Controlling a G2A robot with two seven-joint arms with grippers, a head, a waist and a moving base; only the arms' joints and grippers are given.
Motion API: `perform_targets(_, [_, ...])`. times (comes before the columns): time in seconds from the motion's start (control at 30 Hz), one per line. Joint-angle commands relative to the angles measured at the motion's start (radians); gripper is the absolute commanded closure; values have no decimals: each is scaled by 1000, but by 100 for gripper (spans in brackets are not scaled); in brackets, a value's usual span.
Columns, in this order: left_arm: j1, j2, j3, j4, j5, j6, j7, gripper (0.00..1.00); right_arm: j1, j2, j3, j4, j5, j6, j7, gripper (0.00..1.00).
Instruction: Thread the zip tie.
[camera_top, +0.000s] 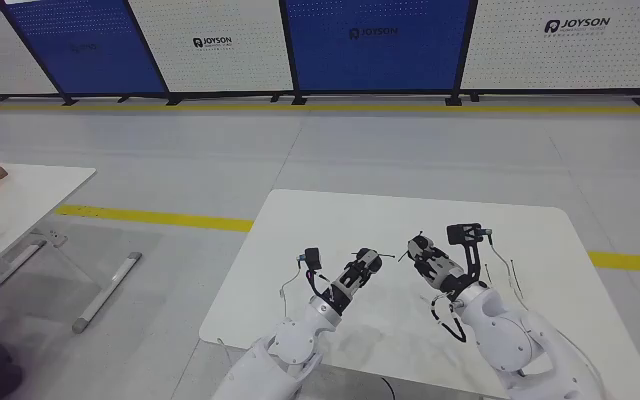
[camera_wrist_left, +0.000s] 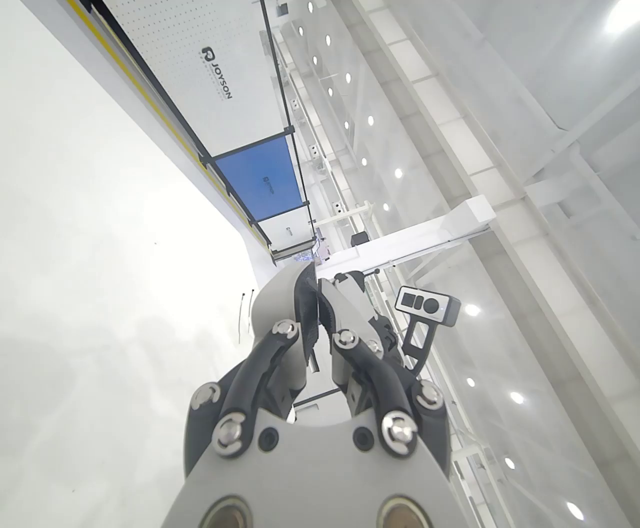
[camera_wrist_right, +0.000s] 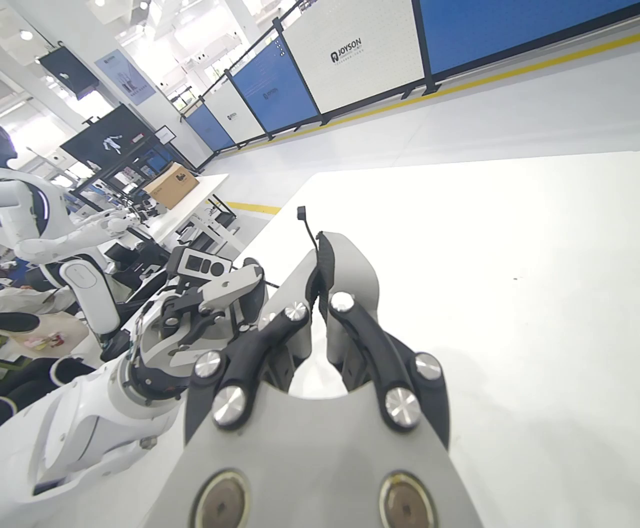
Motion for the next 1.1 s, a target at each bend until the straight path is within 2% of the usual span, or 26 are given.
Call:
perform_targets(0.0, [0, 0, 0, 0, 1, 1, -1, 100, 1, 0, 0, 0, 0, 1, 1, 100])
perform_targets(0.2, [0, 0, 0, 0, 1, 1, -1, 100, -7, -2, 4, 0, 2, -4, -15, 100])
perform_targets(0.47, [0, 0, 0, 0, 1, 1, -1, 100, -16, -20, -2, 5, 2, -9, -80, 100])
perform_targets(0.83, [0, 0, 0, 0, 1, 1, -1, 100, -9, -41, -3, 34, -13, -9, -78, 100])
perform_targets(1.07, [0, 0, 0, 0, 1, 1, -1, 100, -37, -44, 28, 11, -14, -27, -85, 100])
